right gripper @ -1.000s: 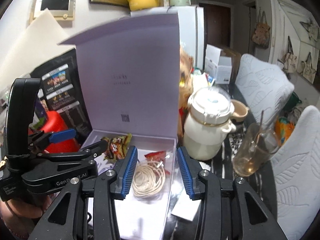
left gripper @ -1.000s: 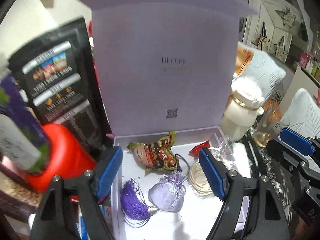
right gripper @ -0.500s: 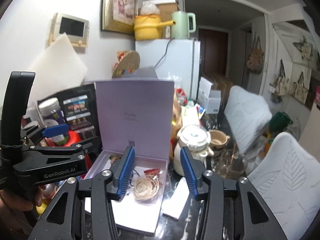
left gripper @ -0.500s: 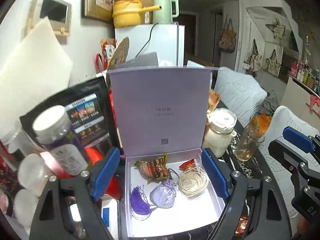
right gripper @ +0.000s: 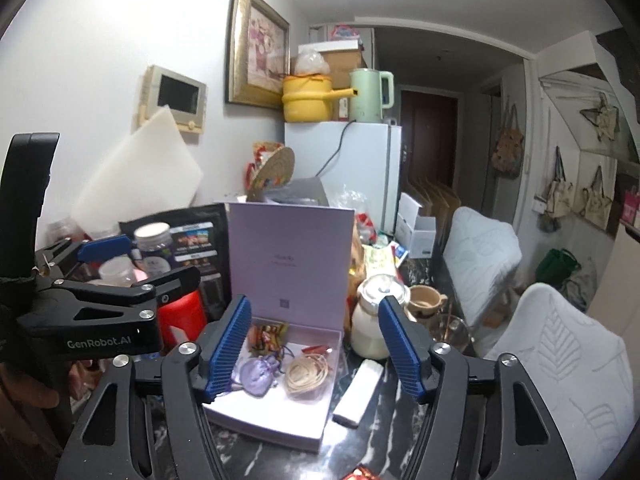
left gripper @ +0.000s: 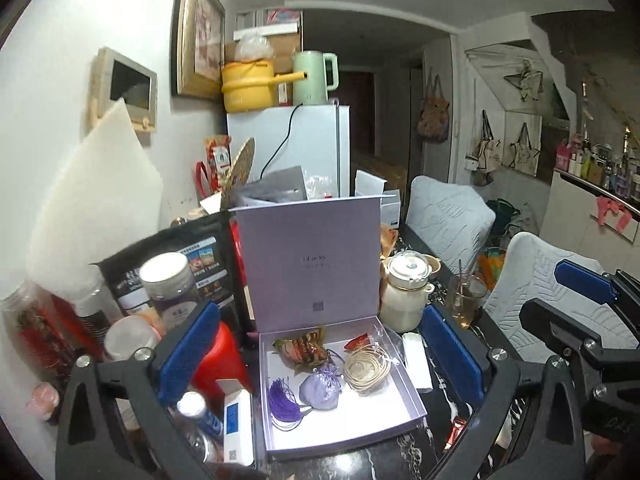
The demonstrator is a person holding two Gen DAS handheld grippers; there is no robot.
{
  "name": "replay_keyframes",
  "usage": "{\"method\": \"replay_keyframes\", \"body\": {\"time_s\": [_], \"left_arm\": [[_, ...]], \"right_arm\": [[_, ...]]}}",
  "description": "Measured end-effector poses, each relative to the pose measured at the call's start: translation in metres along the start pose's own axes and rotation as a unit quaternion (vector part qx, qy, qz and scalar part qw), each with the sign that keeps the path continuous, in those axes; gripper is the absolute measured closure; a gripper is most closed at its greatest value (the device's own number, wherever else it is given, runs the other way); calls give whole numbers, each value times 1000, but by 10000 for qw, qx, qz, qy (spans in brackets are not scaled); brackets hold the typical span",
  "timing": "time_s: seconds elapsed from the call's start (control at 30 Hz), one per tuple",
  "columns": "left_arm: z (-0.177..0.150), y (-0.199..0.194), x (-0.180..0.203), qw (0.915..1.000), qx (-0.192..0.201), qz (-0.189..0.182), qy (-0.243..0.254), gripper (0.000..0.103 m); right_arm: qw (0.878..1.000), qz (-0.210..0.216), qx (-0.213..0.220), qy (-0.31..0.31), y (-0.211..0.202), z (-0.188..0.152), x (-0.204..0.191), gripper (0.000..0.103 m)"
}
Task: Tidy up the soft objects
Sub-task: 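Withdraw both tools from the box and move back over the table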
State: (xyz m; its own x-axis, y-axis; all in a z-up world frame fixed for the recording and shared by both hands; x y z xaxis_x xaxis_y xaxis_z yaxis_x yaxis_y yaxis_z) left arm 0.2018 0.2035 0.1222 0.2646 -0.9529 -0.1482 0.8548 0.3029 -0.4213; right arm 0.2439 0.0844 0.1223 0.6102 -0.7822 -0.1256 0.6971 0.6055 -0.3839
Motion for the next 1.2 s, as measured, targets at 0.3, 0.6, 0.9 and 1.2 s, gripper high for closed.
{"method": "replay_keyframes", "body": {"time_s": [0.3,0.6,0.9,1.2], "left_arm": [[-19,-41,10,9998,48,-145,88,0],[-60,-67,29,9993,-96,-362,77,0],[-105,-86,50,9973,-365,-597,210,0],[-146,-96,68,9939,-646,-854,264,0]], "right_arm": [[9999,-53,140,68,-50,-16,-4,34],[9996,-256,69,106,-89,-56,-7,34],[9983,-419,-247,316,-115,-108,-5,34],[9946,-605,-580,607,-132,-164,0,34]]}}
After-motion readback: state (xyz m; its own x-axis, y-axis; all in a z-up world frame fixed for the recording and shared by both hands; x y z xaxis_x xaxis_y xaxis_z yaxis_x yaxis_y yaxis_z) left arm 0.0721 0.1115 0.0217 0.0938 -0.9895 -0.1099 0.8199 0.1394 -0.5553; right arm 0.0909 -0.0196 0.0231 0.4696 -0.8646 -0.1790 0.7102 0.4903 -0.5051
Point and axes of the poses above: each gripper's, at about its wrist camera, not at the fingertips, and y roughly the way its jaws point, x to its right, z to its top, the point moved 10 cm from there along y, roughly the way its jaws point, and after that the axes turned 8 degrees about y, right-handed, at the moved point
